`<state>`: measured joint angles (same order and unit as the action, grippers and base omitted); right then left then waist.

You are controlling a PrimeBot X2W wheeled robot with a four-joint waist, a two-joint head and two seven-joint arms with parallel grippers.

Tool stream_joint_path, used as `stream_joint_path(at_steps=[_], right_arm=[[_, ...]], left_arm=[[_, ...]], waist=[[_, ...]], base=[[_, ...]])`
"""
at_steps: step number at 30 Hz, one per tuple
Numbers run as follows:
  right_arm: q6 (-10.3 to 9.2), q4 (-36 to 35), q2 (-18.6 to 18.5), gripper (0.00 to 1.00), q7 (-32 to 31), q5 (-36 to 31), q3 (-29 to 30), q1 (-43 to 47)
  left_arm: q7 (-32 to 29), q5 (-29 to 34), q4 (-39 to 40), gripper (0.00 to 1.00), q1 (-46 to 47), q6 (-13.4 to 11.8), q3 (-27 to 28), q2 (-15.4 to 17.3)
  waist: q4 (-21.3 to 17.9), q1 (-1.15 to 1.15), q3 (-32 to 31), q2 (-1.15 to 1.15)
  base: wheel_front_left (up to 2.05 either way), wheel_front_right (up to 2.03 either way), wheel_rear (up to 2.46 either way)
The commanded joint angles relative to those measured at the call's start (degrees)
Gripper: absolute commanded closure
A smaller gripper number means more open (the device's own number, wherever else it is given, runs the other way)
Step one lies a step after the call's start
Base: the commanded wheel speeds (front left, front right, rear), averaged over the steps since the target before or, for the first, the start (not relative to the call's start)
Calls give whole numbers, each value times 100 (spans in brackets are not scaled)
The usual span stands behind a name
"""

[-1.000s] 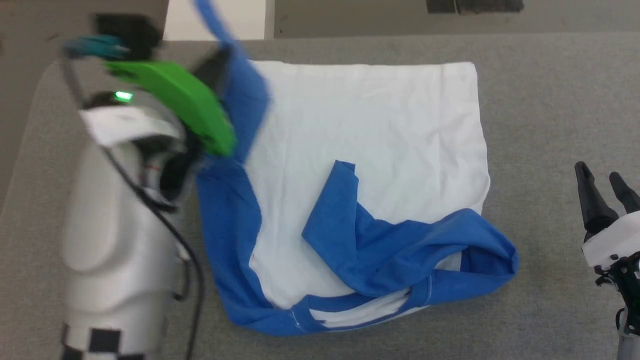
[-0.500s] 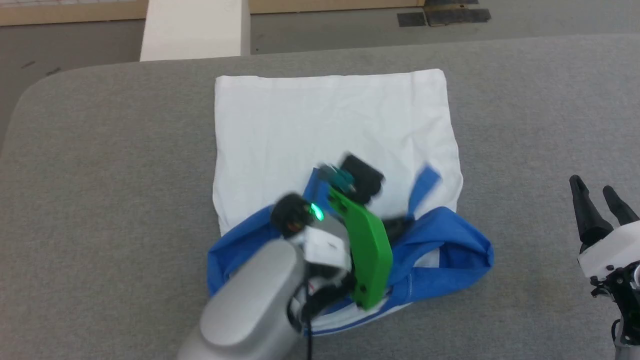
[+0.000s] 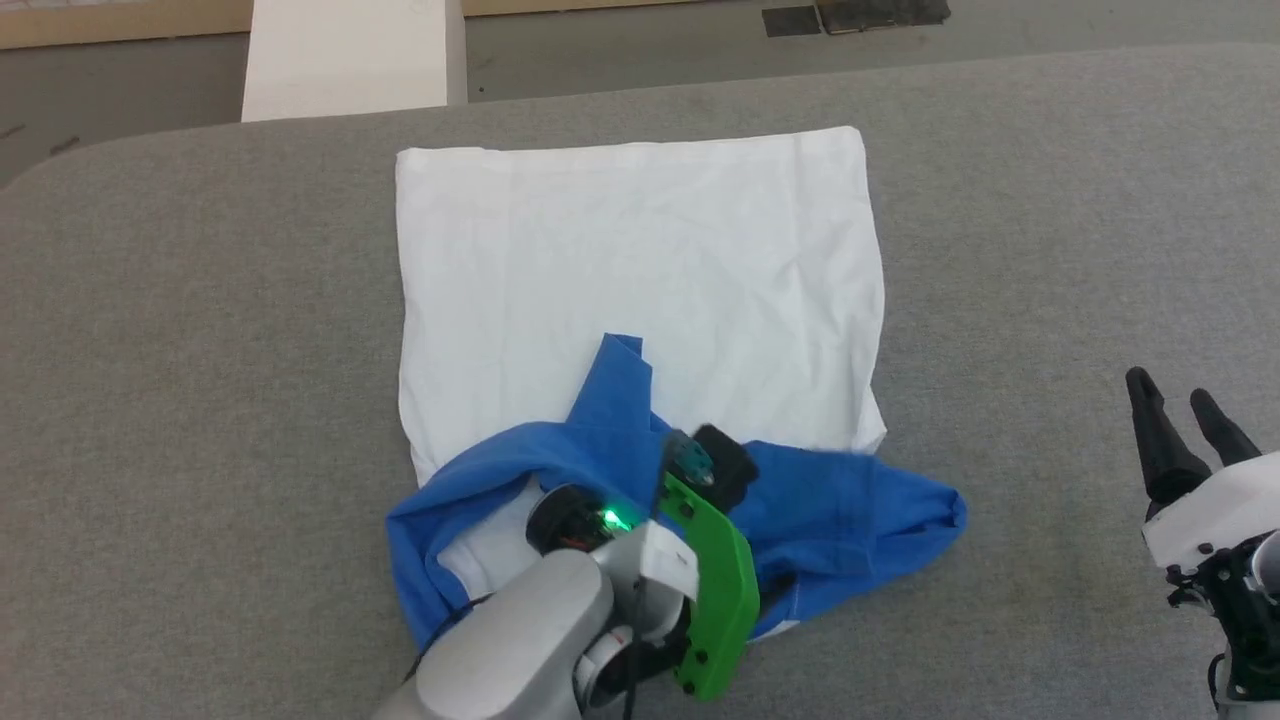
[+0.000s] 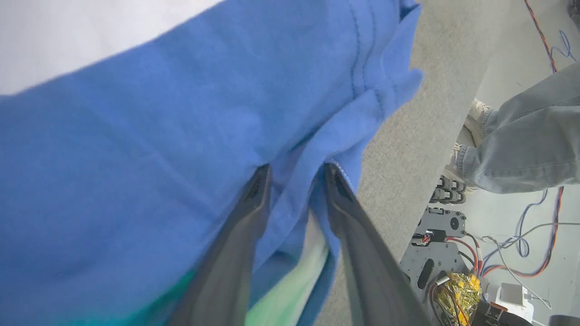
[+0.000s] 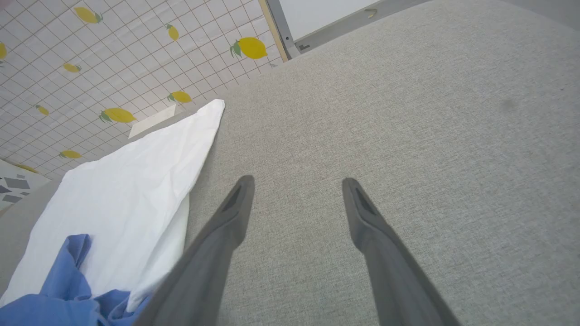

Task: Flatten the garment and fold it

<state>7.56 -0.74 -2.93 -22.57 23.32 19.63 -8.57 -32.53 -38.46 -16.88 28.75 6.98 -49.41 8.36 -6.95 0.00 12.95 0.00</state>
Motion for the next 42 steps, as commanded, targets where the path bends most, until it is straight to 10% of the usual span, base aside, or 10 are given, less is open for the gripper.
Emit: stream_joint_path(at_steps=[1, 10, 25, 42], right_arm=[[-8, 37, 5, 0, 59, 51, -28, 72], [-8, 68, 5, 0, 36, 2, 36, 139], [-8, -9, 5, 0, -72, -42, -121, 130], [-8, 1053, -67, 0, -1353, -1463, -677, -2868]], left_arm=[[90, -148, -12, 0, -24, -40, 138, -33], [901, -1184, 864, 0, 44, -317, 1664, -56], [4465, 342, 425, 0, -866, -1036, 3404, 1198], [4751, 1114, 1442, 0, -820, -1024, 4189, 1124]], waist=[[35, 0, -58, 0], [262, 0, -358, 0], [450, 0, -368, 0], [951, 0, 1240, 0]], base=[[0, 0, 0], [0, 0, 0], [0, 0, 0], [0, 0, 0]])
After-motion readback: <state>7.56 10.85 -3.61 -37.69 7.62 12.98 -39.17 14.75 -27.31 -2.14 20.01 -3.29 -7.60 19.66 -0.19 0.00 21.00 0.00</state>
